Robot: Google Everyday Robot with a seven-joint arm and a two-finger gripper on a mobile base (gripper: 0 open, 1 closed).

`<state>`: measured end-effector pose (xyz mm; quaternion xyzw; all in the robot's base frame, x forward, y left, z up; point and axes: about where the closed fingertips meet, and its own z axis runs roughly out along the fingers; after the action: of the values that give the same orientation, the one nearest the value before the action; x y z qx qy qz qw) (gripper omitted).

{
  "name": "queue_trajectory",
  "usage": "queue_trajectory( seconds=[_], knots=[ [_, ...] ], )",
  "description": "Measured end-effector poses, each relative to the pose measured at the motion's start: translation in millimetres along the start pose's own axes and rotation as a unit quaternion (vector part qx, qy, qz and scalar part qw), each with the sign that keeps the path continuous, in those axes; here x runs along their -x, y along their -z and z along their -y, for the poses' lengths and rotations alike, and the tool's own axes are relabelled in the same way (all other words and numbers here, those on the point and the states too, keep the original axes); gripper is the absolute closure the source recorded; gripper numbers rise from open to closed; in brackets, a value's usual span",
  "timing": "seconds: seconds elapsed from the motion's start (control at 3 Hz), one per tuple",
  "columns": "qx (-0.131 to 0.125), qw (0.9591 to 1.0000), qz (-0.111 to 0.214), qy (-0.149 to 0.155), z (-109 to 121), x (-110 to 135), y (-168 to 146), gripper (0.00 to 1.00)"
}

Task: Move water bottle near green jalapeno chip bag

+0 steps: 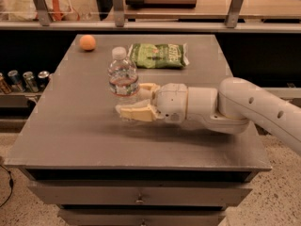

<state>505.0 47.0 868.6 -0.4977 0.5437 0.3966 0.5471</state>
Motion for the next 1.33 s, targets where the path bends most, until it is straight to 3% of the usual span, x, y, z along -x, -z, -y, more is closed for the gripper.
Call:
queue_trajectory(
  seconds=[0.67, 1.33],
  knots=[
    [-0.058, 0.9983, -0.007, 0.001, 41.3, 0.4, 30.4, 1.00],
    [-0.071, 0.9973, -0.014, 0.009, 51.0, 2.9, 34.9, 1.00]
  ],
)
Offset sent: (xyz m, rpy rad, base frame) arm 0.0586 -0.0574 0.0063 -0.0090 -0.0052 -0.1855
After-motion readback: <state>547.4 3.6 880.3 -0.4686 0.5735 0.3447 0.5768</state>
